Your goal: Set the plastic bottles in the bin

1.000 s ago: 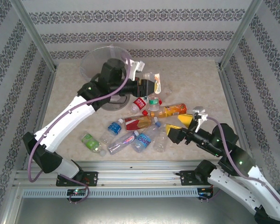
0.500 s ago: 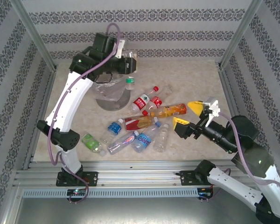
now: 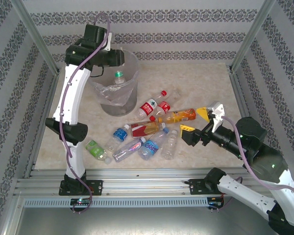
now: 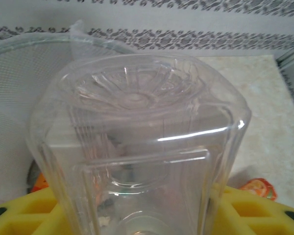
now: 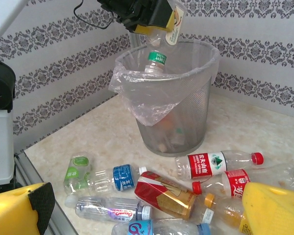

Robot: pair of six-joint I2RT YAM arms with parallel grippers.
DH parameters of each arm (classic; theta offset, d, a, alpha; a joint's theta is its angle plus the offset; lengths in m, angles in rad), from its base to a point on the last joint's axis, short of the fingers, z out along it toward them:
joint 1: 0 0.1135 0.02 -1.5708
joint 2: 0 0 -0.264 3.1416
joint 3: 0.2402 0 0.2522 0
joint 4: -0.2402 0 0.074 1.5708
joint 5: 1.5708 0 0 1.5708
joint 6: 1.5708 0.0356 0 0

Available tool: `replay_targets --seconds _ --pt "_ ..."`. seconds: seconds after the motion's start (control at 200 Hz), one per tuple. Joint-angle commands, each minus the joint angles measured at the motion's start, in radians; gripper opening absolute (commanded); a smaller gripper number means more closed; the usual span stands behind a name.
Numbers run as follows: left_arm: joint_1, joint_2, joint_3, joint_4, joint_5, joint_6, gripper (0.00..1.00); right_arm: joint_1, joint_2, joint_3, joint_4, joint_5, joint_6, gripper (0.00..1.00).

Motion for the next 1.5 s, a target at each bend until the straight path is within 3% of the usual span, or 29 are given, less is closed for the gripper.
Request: replay_targets --seconds 0.0,0.205,0.669,0.959,1.494 --pt "0.004 0.028 0.024 -0.043 -0.096 0.068 0.56 0.012 -0.011 -0.023 -0.004 0.022 -0.001 0.98" --pt "0.004 0.083 -0.006 -0.070 -0.151 0.107 0.56 0.012 -0.017 -0.052 -0.003 0.019 0.010 0.98" --pt "0.007 0.209 -0.045 -0.094 -0.169 -0.008 0.58 0.011 -0.046 -0.102 -0.002 0.031 0.041 0.98" --pt "0.021 0.235 -0.134 -0.064 -0.140 -0.047 0.64 0.011 -0.038 -0.107 -0.009 0.036 0.066 0.98" --pt "0.045 0.181 -0.122 -0.060 -0.045 -0.068 0.83 0.012 -0.059 -0.182 0.017 0.056 0.111 0.98"
